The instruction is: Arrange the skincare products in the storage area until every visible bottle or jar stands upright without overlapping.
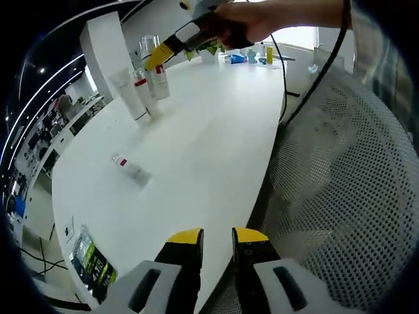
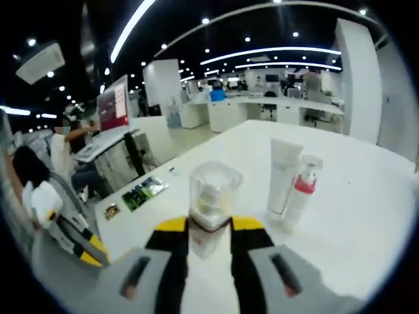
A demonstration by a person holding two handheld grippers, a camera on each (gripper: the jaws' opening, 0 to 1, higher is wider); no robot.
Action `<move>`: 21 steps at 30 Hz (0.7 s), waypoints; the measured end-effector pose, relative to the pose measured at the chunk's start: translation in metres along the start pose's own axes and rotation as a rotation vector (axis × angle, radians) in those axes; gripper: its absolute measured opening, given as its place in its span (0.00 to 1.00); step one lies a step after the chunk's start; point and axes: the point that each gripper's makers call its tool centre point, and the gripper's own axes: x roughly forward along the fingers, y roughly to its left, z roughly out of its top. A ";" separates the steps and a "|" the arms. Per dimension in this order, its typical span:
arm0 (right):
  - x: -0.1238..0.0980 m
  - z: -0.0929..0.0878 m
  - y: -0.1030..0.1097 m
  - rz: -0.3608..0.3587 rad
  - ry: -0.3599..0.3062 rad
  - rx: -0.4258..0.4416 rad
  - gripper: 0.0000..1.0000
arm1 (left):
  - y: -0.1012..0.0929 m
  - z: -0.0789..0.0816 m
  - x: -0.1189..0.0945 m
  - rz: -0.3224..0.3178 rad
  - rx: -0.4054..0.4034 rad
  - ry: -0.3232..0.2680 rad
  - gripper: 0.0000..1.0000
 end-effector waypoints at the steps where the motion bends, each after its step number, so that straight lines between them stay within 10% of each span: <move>1: 0.002 0.000 0.000 0.001 0.001 -0.003 0.21 | 0.000 0.000 0.000 -0.001 0.004 -0.001 0.18; 21: 0.038 -0.032 -0.053 -0.059 0.079 -0.046 0.21 | 0.000 -0.007 0.005 -0.008 -0.008 0.046 0.18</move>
